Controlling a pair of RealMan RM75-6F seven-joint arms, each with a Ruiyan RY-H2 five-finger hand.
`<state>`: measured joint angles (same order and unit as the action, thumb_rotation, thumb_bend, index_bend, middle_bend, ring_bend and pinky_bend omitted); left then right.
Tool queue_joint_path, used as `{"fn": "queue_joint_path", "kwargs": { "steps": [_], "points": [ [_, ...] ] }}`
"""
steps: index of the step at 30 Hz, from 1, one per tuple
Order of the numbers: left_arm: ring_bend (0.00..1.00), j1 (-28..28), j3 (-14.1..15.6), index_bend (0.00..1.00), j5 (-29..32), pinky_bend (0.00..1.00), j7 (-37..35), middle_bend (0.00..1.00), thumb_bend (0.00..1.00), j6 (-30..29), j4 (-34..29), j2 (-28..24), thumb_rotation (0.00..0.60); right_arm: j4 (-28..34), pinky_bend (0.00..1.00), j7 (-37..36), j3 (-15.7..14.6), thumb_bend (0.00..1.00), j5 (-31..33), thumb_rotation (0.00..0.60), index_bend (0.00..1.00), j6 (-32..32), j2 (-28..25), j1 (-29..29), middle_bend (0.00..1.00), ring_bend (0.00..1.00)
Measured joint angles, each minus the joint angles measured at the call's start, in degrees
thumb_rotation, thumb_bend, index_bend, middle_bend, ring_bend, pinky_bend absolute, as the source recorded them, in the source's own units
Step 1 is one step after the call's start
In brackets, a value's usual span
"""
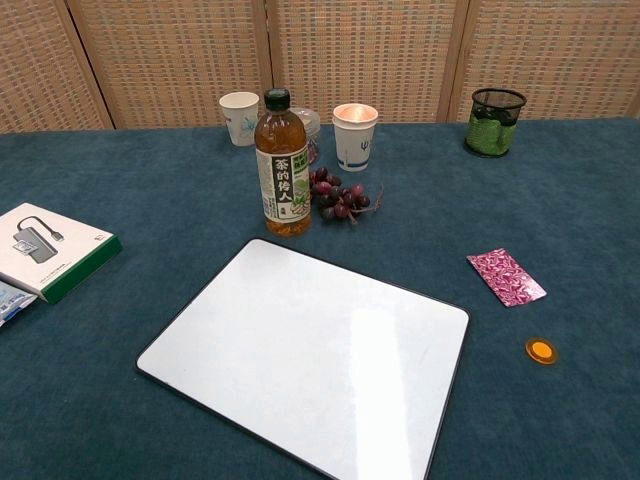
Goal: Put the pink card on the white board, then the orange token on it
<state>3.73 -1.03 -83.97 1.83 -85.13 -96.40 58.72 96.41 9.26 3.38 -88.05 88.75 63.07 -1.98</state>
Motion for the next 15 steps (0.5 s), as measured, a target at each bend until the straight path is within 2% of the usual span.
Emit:
{"fn": "queue_joint_path", "kwargs": {
  "steps": [11,15],
  "points": [
    [0.0,0.0,-0.2,0.0,0.4,0.0,0.6,0.0,0.0,0.4,-0.1,0.0,0.6,-0.2,0.0,-0.8,-0.3,0.0,0.1,0.6,0.0,-1.7,0.0,-0.6,0.0,0.0],
    [0.0,0.1,-0.5,0.0,0.3,0.0,0.7,0.0,0.0,0.2,-0.2,0.1,0.6,-0.3,0.0,-1.1,-0.3,0.0,-0.4,0.6,0.0,-4.9,-0.1,-2.5,0.0,0.0]
  ]
}}
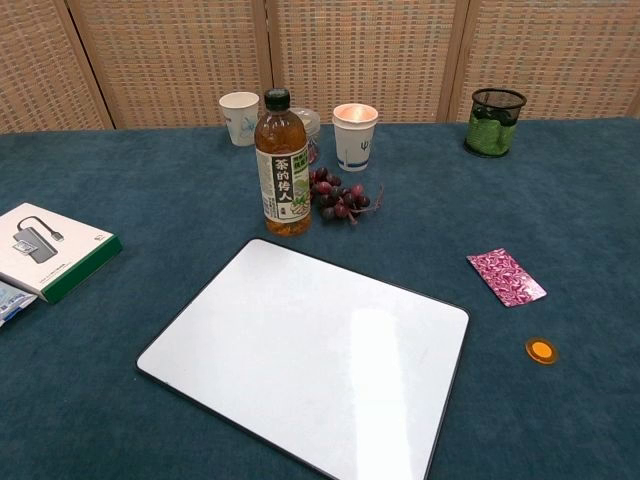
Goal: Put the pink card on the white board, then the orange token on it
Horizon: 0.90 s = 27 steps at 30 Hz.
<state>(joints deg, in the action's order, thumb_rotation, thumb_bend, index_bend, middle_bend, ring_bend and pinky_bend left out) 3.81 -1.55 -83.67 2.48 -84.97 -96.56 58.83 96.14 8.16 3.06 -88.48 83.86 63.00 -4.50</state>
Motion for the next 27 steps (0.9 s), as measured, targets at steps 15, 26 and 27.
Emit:
{"fn": "queue_joint_path", "kwargs": {
  "steps": [15,26,27],
  "points": [
    [0.0,0.7,-1.5,0.0,2.3,0.0,2.8,0.0,0.0,0.5,-0.4,1.3,0.6,-6.9,0.0,-2.8,3.9,0.0,1.5,0.6,0.16,-32.1,2.7,-22.2,0.0,0.0],
    [0.0,1.5,-2.0,0.0,4.3,0.0,4.6,0.0,0.0,2.4,-0.5,2.0,0.6,-17.6,0.0,-2.4,6.2,0.0,8.5,0.6,0.18,-41.7,11.4,-32.0,0.0,0.0],
    [0.0,1.6,-2.1,0.0,4.4,0.0,4.7,0.0,0.0,2.5,-0.5,2.0,0.6,-18.0,0.0,-2.0,6.4,0.0,9.3,0.6,0.18,-41.9,11.9,-32.3,0.0,0.0]
  ]
}}
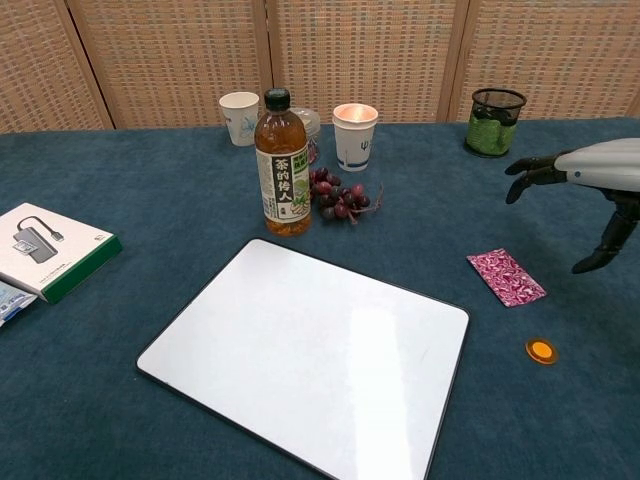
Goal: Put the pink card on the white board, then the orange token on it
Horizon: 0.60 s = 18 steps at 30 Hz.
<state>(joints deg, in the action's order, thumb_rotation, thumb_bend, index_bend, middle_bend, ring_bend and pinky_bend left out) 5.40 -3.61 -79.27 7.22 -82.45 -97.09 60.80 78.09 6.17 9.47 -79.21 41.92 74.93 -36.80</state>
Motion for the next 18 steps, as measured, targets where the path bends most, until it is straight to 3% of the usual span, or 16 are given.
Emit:
{"fn": "queue_joint_path", "kwargs": {
  "steps": [18],
  "points": [
    [0.0,0.5,-0.4,0.0,1.5,0.0,1.1,0.0,0.0,1.0,-0.3,0.3,0.6,-2.1,0.0,8.7,-1.2,0.0,8.1,0.6,0.18,-3.0,5.5,-3.7,0.0,0.0]
  ]
}}
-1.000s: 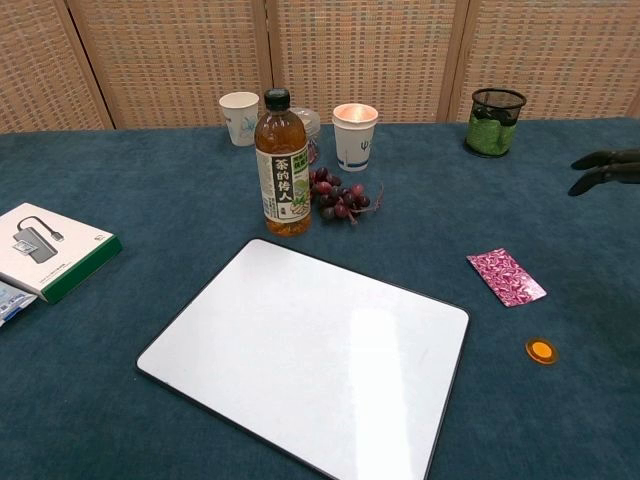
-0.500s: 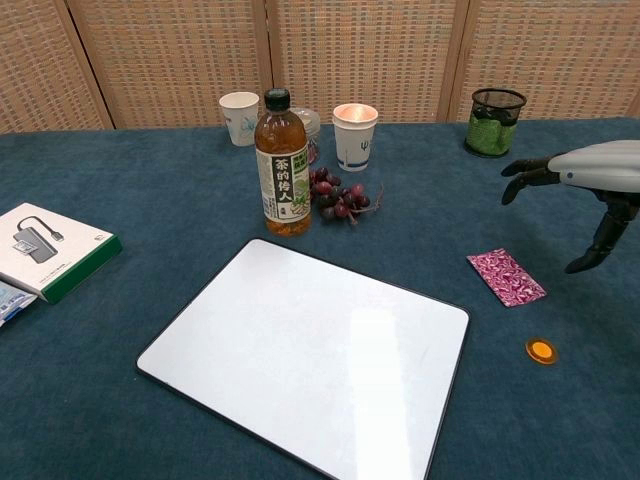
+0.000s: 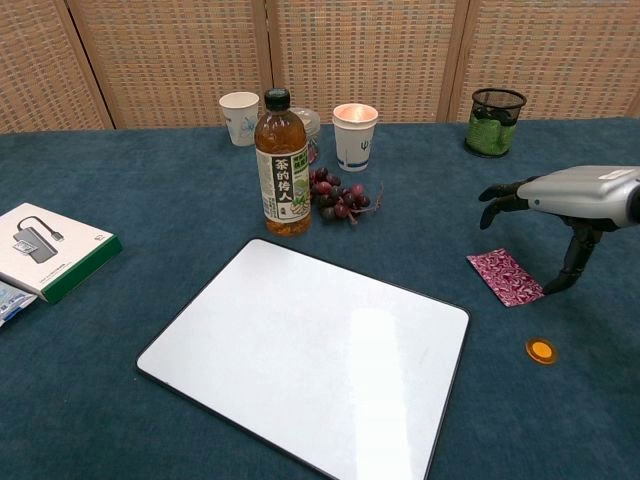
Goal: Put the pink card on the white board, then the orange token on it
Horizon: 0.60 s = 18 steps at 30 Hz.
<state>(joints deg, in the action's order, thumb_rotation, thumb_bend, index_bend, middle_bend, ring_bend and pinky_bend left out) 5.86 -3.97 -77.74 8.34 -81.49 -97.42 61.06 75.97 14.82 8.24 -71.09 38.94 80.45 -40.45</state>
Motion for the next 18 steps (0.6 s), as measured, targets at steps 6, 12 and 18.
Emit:
{"fn": "queue_joint_path", "kwargs": {
  "steps": [6,12,18],
  "points": [
    [0.0,0.1,0.0,0.0,0.1,0.0,0.0,0.0,0.0,0.2,0.0,0.0,0.6,-1.5,0.0,3.0,-0.8,0.0,3.0,0.6,0.18,-0.3,1.9,-1.0,0.0,0.0],
    [0.0,0.2,0.0,0.0,0.3,0.0,-0.1,0.0,0.0,0.4,0.1,0.0,0.6,-1.8,0.0,4.2,-1.6,0.0,4.5,0.6,0.18,-0.5,2.5,-1.6,0.0,0.0],
    [0.0,0.3,0.0,0.0,0.4,0.0,0.0,0.0,0.0,0.6,0.1,0.0,0.6,-2.4,0.0,4.9,-2.2,0.0,5.3,0.6,0.21,-0.5,3.2,-2.1,0.0,0.0]
  ]
}}
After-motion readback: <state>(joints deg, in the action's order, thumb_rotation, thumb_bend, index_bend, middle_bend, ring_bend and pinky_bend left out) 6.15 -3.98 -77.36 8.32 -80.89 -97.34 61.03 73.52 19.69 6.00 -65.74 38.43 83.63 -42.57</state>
